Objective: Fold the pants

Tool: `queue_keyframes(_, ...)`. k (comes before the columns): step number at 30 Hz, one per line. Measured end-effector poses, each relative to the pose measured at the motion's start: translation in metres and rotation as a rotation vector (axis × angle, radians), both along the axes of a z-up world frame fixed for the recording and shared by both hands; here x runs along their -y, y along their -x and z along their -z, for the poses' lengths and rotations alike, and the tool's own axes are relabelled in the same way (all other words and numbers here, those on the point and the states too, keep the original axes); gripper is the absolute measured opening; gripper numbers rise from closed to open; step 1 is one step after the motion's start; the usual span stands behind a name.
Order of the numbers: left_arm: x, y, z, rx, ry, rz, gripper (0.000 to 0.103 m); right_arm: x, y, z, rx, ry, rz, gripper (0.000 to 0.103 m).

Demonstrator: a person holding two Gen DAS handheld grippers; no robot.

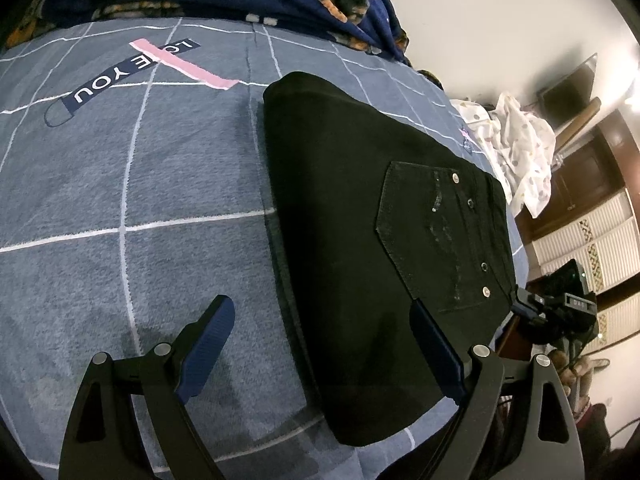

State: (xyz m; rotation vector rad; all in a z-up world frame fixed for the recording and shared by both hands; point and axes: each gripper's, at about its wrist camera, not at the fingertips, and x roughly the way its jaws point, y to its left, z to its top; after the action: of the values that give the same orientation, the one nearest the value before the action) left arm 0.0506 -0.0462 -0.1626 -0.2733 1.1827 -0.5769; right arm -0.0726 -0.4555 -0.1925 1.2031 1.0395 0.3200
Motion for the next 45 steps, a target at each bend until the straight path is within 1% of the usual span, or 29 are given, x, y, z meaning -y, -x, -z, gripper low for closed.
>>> queue_keyframes(1,0.000,0.001,0.000,0.004,0.000,0.001,0.089,0.000,0.000,0.000,-0.002,-0.004,0.002,0.011)
queue_keyframes(3,0.001,0.001,0.000,0.008,-0.004,0.003,0.089,-0.001,-0.001,-0.001,0.003,-0.004,-0.004,0.019)
queue_keyframes(5,0.000,0.003,0.000,0.014,-0.008,0.006,0.089,-0.001,-0.001,-0.005,0.009,0.016,-0.012,0.019)
queue_keyframes(7,0.000,0.004,-0.001,0.019,-0.009,0.005,0.089,-0.004,-0.003,-0.014,0.025,0.076,-0.031,0.021)
queue_keyframes(8,0.001,0.005,-0.001,0.021,-0.011,0.005,0.089,-0.006,-0.005,-0.020,0.034,0.120,-0.041,0.024)
queue_keyframes(10,0.002,0.005,-0.001,0.026,-0.014,0.008,0.089,-0.008,-0.009,-0.033,0.057,0.222,-0.055,0.030)
queue_keyframes(11,0.002,0.006,-0.001,0.028,-0.017,0.010,0.089,-0.008,-0.011,-0.038,0.069,0.254,-0.059,0.036)
queue_keyframes(12,0.002,0.005,-0.001,0.029,-0.018,0.010,0.089,-0.008,-0.014,-0.043,0.081,0.280,-0.062,0.044)
queue_keyframes(14,0.003,0.005,-0.001,0.030,-0.024,0.011,0.089,-0.009,-0.021,-0.048,0.102,0.315,-0.073,0.052)
queue_keyframes(18,0.007,0.005,-0.002,0.038,-0.049,0.019,0.089,-0.017,-0.046,-0.046,0.103,0.411,-0.112,0.053)
queue_keyframes(22,0.014,0.008,-0.003,0.065,-0.109,0.035,0.089,-0.030,-0.068,-0.035,0.093,0.470,-0.167,0.053)
queue_keyframes(23,0.016,0.009,-0.003,0.071,-0.123,0.040,0.089,-0.034,-0.072,-0.033,0.097,0.476,-0.184,0.054)
queue_keyframes(27,0.024,0.012,-0.003,0.107,-0.190,0.062,0.089,-0.046,-0.082,-0.032,0.100,0.557,-0.226,0.061)
queue_keyframes(29,0.025,0.012,-0.002,0.113,-0.200,0.066,0.089,-0.047,-0.086,-0.031,0.103,0.565,-0.238,0.063)
queue_keyframes(30,0.026,0.012,-0.002,0.115,-0.203,0.068,0.089,-0.045,-0.089,-0.029,0.102,0.559,-0.240,0.062)
queue_keyframes(31,0.026,0.012,-0.002,0.118,-0.206,0.069,0.089,-0.042,-0.091,-0.027,0.101,0.548,-0.233,0.061)
queue_keyframes(34,0.027,0.011,-0.001,0.123,-0.216,0.074,0.089,-0.035,-0.095,-0.029,0.105,0.542,-0.207,0.062)
queue_keyframes(37,0.029,0.010,-0.001,0.132,-0.231,0.079,0.090,-0.035,-0.099,-0.026,0.108,0.519,-0.230,0.063)
queue_keyframes(40,0.032,0.009,-0.001,0.144,-0.249,0.085,0.091,-0.039,-0.103,-0.026,0.119,0.502,-0.255,0.070)
queue_keyframes(42,0.032,0.008,0.000,0.149,-0.255,0.087,0.091,-0.043,-0.105,-0.026,0.127,0.495,-0.281,0.078)
queue_keyframes(45,0.033,0.007,0.000,0.154,-0.262,0.089,0.092,-0.052,-0.106,-0.027,0.154,0.499,-0.331,0.082)
